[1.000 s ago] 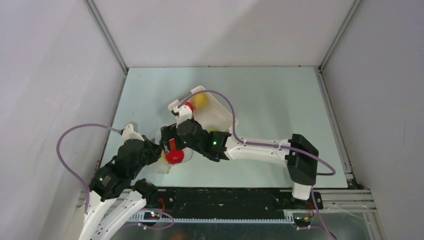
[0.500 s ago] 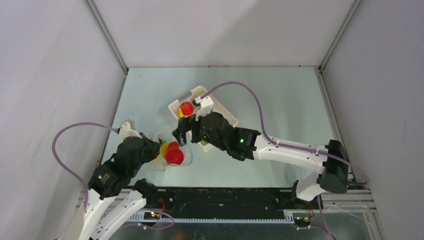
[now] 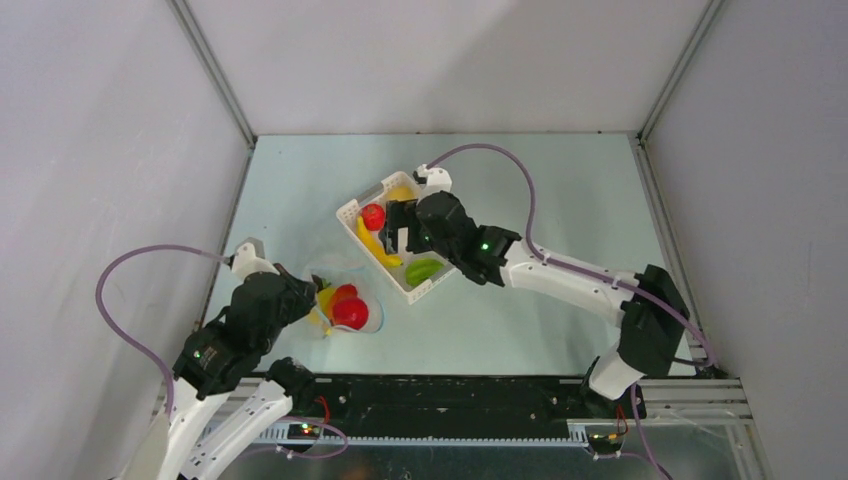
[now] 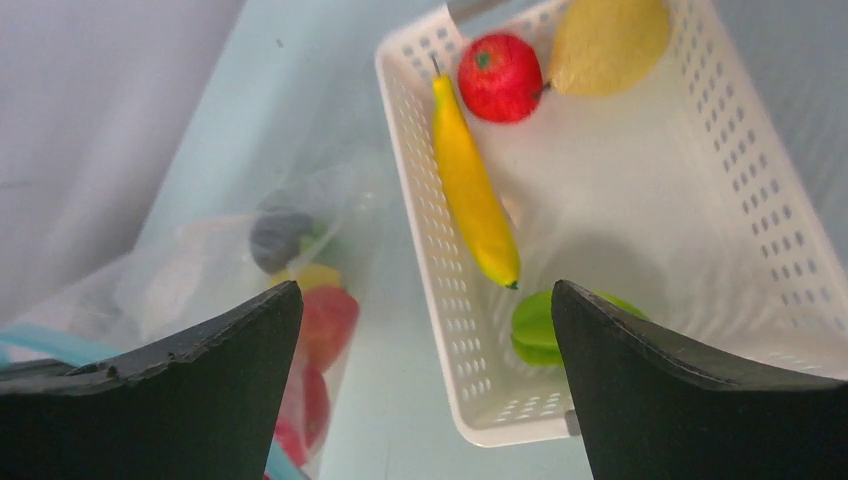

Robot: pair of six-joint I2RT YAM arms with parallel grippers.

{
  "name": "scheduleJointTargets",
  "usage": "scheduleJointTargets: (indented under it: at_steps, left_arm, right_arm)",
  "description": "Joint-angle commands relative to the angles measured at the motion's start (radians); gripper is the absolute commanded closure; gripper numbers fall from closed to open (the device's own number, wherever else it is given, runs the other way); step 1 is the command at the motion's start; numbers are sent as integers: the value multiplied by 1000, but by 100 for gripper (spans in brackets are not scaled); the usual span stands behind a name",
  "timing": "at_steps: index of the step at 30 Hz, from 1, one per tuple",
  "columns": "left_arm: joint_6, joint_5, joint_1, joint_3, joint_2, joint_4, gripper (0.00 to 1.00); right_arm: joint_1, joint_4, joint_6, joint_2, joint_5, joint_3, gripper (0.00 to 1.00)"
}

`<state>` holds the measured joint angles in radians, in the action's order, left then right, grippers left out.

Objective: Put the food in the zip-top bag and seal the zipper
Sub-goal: Pick up the fake fruit from the bin.

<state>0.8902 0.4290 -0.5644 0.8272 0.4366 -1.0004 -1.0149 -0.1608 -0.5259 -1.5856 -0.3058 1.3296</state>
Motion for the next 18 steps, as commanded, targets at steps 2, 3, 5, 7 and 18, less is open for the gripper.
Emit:
scheduleJointTargets:
  at_steps: [2, 3, 5, 7, 18]
  left_arm:
    - [-13, 39, -2, 51, 7, 29, 100]
    - [-13, 41, -3, 50, 11, 31, 100]
    - [-12, 40, -3, 53, 20, 37, 100]
    - [-12, 33, -3, 53, 32, 39, 100]
    - [3, 33, -3, 13, 33, 49, 100]
  right_arm:
    - [46, -52, -60, -90, 177, 2, 2]
    - [61, -53, -70, -106, 201, 2, 3]
    - [78, -56, -88, -126, 248, 2, 4]
    - [90, -58, -102, -146, 272, 3, 4]
    - [120, -166, -170, -360, 375, 128, 12]
